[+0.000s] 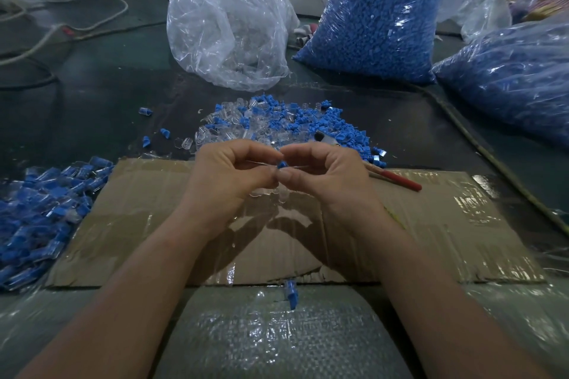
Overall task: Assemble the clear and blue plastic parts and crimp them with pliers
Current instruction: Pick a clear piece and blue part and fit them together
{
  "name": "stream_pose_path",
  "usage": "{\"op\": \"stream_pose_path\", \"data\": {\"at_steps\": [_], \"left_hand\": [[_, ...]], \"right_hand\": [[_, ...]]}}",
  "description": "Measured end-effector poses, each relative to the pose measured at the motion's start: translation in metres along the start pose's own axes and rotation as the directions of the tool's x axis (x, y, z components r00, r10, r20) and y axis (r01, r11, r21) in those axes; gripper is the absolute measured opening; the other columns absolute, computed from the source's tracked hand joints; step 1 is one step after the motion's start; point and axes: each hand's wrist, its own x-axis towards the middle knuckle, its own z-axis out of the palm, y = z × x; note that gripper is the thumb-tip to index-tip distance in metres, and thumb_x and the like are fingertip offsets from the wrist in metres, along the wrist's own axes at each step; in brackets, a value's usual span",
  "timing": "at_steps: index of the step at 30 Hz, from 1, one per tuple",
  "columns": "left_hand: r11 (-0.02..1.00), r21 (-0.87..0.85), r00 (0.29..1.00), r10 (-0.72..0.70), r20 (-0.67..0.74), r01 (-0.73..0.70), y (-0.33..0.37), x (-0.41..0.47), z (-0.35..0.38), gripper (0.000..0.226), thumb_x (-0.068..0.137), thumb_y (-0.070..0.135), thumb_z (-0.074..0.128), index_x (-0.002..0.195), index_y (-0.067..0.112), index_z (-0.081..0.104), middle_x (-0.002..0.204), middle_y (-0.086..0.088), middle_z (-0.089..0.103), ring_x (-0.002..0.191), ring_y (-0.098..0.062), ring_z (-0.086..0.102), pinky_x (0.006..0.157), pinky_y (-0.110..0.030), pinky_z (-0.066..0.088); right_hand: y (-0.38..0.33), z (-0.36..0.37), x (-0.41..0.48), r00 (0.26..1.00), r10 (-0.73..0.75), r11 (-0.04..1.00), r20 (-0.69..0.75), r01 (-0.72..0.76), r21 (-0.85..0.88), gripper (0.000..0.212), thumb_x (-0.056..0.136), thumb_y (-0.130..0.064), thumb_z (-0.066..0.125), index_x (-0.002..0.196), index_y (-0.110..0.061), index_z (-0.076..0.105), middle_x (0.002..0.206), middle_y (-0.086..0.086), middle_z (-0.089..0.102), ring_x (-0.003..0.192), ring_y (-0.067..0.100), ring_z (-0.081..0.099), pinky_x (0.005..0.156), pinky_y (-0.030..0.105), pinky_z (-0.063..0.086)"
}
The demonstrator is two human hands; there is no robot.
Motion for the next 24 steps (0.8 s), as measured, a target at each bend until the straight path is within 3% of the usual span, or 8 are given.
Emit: {"op": "stream_pose_path", "data": {"at_steps": [7, 13, 16, 18, 24], "left_hand": [[1.000, 0.014, 1.000, 0.007, 0.024, -0.007, 0.0019, 0.0002, 0.0007, 0.012, 0.071, -0.003, 0.071, 0.077, 0.007, 0.068, 0.067, -0.001, 0.069, 0.056, -0.009, 0.065, 0.054, -0.015, 0.051], [0.999, -0.023, 0.997, -0.048, 0.061, 0.050, 0.0016, 0.0011, -0.0021, 0.010, 0.074, -0.006, 0.066, 0.072, 0.003, 0.062, 0.057, -0.004, 0.066, 0.050, -0.011, 0.063, 0.048, -0.018, 0.051], [0.986, -0.093, 0.988, -0.134, 0.070, 0.141, 0.0002, 0.0040, -0.0060, 0.012, 0.073, -0.006, 0.064, 0.069, 0.006, 0.062, 0.053, -0.004, 0.064, 0.045, -0.012, 0.060, 0.042, -0.018, 0.048], [0.973, -0.125, 0.979, -0.184, 0.087, 0.194, -0.0004, 0.0050, -0.0074, 0.011, 0.065, -0.003, 0.066, 0.067, 0.008, 0.063, 0.052, -0.004, 0.062, 0.042, -0.012, 0.058, 0.037, -0.018, 0.043], [0.954, -0.166, 0.962, -0.224, 0.153, 0.249, -0.0028, 0.0073, -0.0078, 0.007, 0.050, 0.008, 0.068, 0.055, 0.012, 0.068, 0.055, -0.008, 0.064, 0.044, -0.014, 0.060, 0.038, -0.016, 0.043]], "right_hand": [[-0.0016, -0.0034, -0.0006, 0.998, 0.006, 0.999, 0.065, -0.009, 0.047, 0.020, 0.068, -0.008, 0.074, 0.084, -0.017, 0.068, 0.077, -0.006, 0.072, 0.074, 0.007, 0.068, 0.064, 0.013, 0.050], [-0.0007, -0.0036, -0.0012, 0.996, -0.044, 0.998, 0.079, 0.041, 0.040, 0.026, 0.057, -0.021, 0.073, 0.082, -0.022, 0.066, 0.073, -0.012, 0.070, 0.072, 0.003, 0.067, 0.064, 0.011, 0.049], [0.0012, -0.0018, -0.0018, 0.987, -0.118, 0.992, 0.111, 0.114, 0.045, 0.030, 0.064, -0.007, 0.074, 0.090, -0.020, 0.068, 0.078, -0.010, 0.071, 0.076, 0.005, 0.068, 0.068, 0.013, 0.051], [0.0034, -0.0011, -0.0021, 0.976, -0.193, 0.981, 0.097, 0.195, -0.009, 0.034, 0.070, 0.004, 0.071, 0.095, -0.019, 0.069, 0.081, -0.011, 0.071, 0.080, 0.006, 0.068, 0.072, 0.016, 0.051], [0.0056, -0.0013, -0.0033, 0.946, -0.319, 0.924, 0.057, 0.324, -0.201, 0.034, 0.072, -0.001, 0.071, 0.103, -0.014, 0.065, 0.085, -0.017, 0.066, 0.082, 0.001, 0.066, 0.073, 0.014, 0.051]]}}
